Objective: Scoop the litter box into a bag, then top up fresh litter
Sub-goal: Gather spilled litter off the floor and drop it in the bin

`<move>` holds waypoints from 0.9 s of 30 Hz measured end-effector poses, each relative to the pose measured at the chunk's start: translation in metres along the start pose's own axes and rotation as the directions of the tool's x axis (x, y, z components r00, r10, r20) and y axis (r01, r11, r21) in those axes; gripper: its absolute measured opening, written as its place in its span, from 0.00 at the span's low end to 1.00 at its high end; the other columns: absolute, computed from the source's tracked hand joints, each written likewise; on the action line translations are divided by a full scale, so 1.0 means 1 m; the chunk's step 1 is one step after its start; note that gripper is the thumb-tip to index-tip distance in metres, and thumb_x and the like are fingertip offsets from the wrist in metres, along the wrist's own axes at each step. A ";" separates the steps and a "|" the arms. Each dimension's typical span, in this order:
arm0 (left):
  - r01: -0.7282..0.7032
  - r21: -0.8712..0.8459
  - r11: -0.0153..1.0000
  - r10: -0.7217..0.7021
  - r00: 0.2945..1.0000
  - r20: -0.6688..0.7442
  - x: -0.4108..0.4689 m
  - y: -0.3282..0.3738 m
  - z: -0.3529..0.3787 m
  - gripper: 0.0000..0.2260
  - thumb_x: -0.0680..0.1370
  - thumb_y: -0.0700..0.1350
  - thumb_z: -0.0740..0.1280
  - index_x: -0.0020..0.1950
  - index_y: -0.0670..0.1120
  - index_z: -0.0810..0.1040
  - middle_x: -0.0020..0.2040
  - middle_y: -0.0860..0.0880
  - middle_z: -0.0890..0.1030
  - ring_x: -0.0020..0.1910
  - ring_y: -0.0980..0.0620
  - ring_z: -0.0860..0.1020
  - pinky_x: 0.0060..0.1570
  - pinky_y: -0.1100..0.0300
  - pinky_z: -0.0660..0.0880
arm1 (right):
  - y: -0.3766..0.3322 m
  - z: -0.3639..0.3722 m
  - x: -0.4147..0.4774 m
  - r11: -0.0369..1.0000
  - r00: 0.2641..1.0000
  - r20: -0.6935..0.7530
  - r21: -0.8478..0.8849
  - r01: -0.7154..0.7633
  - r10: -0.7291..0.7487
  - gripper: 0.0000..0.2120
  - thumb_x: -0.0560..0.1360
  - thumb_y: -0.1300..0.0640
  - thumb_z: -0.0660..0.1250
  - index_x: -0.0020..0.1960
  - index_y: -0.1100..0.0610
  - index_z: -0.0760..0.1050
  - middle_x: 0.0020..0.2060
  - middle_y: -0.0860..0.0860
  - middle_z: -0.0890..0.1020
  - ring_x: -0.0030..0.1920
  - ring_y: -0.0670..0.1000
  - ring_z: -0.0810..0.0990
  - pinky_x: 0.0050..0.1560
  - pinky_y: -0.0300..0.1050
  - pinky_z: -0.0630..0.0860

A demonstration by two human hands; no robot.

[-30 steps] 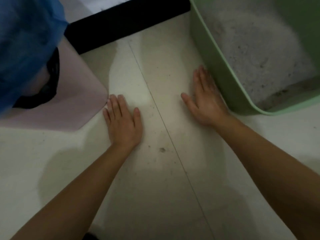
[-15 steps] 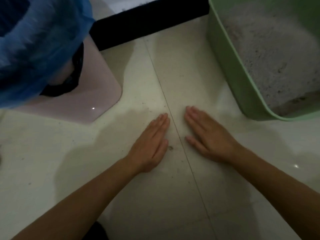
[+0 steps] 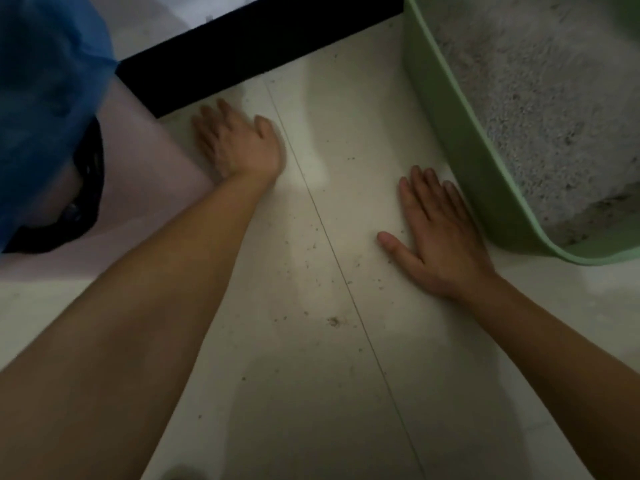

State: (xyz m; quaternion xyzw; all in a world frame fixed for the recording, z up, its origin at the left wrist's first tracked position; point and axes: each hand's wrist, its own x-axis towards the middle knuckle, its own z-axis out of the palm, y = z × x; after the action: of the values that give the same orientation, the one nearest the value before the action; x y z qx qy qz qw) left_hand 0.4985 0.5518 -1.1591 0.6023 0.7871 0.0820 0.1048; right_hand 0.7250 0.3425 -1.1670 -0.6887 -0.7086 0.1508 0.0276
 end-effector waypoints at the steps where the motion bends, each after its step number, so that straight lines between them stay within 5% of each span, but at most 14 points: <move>1: 0.129 -0.036 0.991 -0.130 0.991 -0.013 0.012 0.004 0.001 0.31 0.80 0.55 0.53 0.79 0.41 0.50 0.79 0.38 0.50 0.78 0.40 0.47 0.75 0.49 0.43 | 0.000 0.000 0.000 1.000 1.000 0.004 0.003 -0.009 0.009 0.39 0.80 0.32 0.43 0.81 0.56 0.39 0.80 0.53 0.41 0.79 0.50 0.36 0.79 0.53 0.43; 3: 0.297 -0.071 0.952 -0.299 0.954 -0.028 0.030 0.006 0.004 0.32 0.80 0.56 0.54 0.79 0.42 0.51 0.79 0.39 0.50 0.78 0.40 0.46 0.75 0.48 0.42 | 0.000 -0.001 0.001 1.000 1.000 0.012 0.001 -0.018 0.018 0.40 0.80 0.32 0.44 0.81 0.56 0.39 0.80 0.53 0.40 0.79 0.49 0.36 0.79 0.53 0.42; 5: 0.287 -0.015 0.958 -0.287 0.958 -0.024 0.038 0.003 0.009 0.33 0.79 0.58 0.53 0.79 0.41 0.51 0.79 0.38 0.49 0.78 0.41 0.46 0.75 0.46 0.42 | 0.001 -0.001 0.002 1.000 1.000 0.016 0.010 -0.016 0.015 0.40 0.80 0.32 0.44 0.81 0.56 0.40 0.80 0.53 0.41 0.79 0.49 0.35 0.79 0.52 0.42; 8: 0.000 0.036 0.999 -0.001 1.000 0.027 0.033 -0.004 0.013 0.34 0.79 0.58 0.48 0.79 0.39 0.48 0.79 0.37 0.48 0.78 0.42 0.45 0.75 0.47 0.41 | 0.002 -0.002 0.003 1.000 1.000 0.017 0.015 -0.015 0.015 0.40 0.80 0.32 0.44 0.81 0.56 0.41 0.80 0.53 0.42 0.79 0.49 0.36 0.79 0.53 0.42; 10: -0.266 0.042 0.963 0.262 0.962 0.070 0.025 -0.008 0.011 0.31 0.80 0.56 0.46 0.79 0.40 0.49 0.79 0.38 0.49 0.78 0.43 0.47 0.76 0.49 0.42 | 0.002 -0.003 0.003 1.000 1.000 0.016 0.013 -0.016 0.016 0.40 0.80 0.32 0.44 0.81 0.56 0.41 0.80 0.53 0.43 0.79 0.49 0.37 0.79 0.53 0.43; 14: -0.646 0.025 0.763 0.623 0.746 0.233 -0.014 -0.012 0.008 0.29 0.81 0.55 0.43 0.79 0.43 0.48 0.80 0.43 0.47 0.78 0.49 0.44 0.76 0.53 0.41 | 0.001 -0.005 0.003 1.000 1.000 0.019 0.002 -0.020 0.020 0.39 0.80 0.33 0.44 0.81 0.56 0.41 0.80 0.52 0.42 0.79 0.49 0.36 0.79 0.52 0.41; 21: -0.822 -0.329 0.465 0.877 0.375 0.302 -0.110 -0.046 -0.008 0.26 0.82 0.53 0.50 0.78 0.42 0.58 0.79 0.45 0.56 0.78 0.52 0.52 0.76 0.52 0.53 | 0.000 -0.002 0.003 1.000 1.000 -0.015 -0.003 -0.015 0.015 0.38 0.81 0.35 0.46 0.81 0.58 0.42 0.80 0.54 0.44 0.79 0.48 0.37 0.79 0.50 0.43; 22: -0.800 -0.369 0.473 0.879 0.404 0.252 -0.111 -0.045 -0.013 0.25 0.82 0.52 0.52 0.77 0.42 0.60 0.79 0.45 0.56 0.77 0.53 0.54 0.75 0.55 0.55 | 0.000 -0.002 0.002 1.000 1.000 -0.017 -0.003 -0.013 0.013 0.38 0.81 0.35 0.46 0.81 0.58 0.41 0.80 0.54 0.44 0.79 0.48 0.37 0.79 0.50 0.43; 25: -0.669 -0.365 0.648 0.732 0.679 0.054 -0.078 -0.014 -0.018 0.22 0.83 0.50 0.53 0.76 0.44 0.63 0.78 0.46 0.57 0.77 0.52 0.56 0.74 0.60 0.54 | 0.001 -0.002 0.003 1.000 1.000 -0.013 0.001 -0.013 0.013 0.39 0.81 0.35 0.47 0.81 0.58 0.40 0.80 0.53 0.43 0.79 0.48 0.36 0.79 0.50 0.43; 27: -0.581 -0.306 0.754 0.621 0.782 0.045 -0.034 0.011 -0.012 0.21 0.84 0.48 0.51 0.76 0.43 0.63 0.78 0.44 0.59 0.77 0.49 0.55 0.76 0.56 0.49 | 0.000 0.000 0.002 1.000 1.000 -0.011 -0.001 -0.017 0.017 0.39 0.81 0.35 0.47 0.81 0.57 0.40 0.80 0.53 0.42 0.79 0.48 0.36 0.79 0.51 0.43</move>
State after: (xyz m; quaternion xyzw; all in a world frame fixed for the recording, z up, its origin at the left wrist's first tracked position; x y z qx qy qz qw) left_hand 0.5146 0.5218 -1.1425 0.8072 0.5221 0.1762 0.2117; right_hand 0.7253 0.3442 -1.1671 -0.6955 -0.7027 0.1470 0.0300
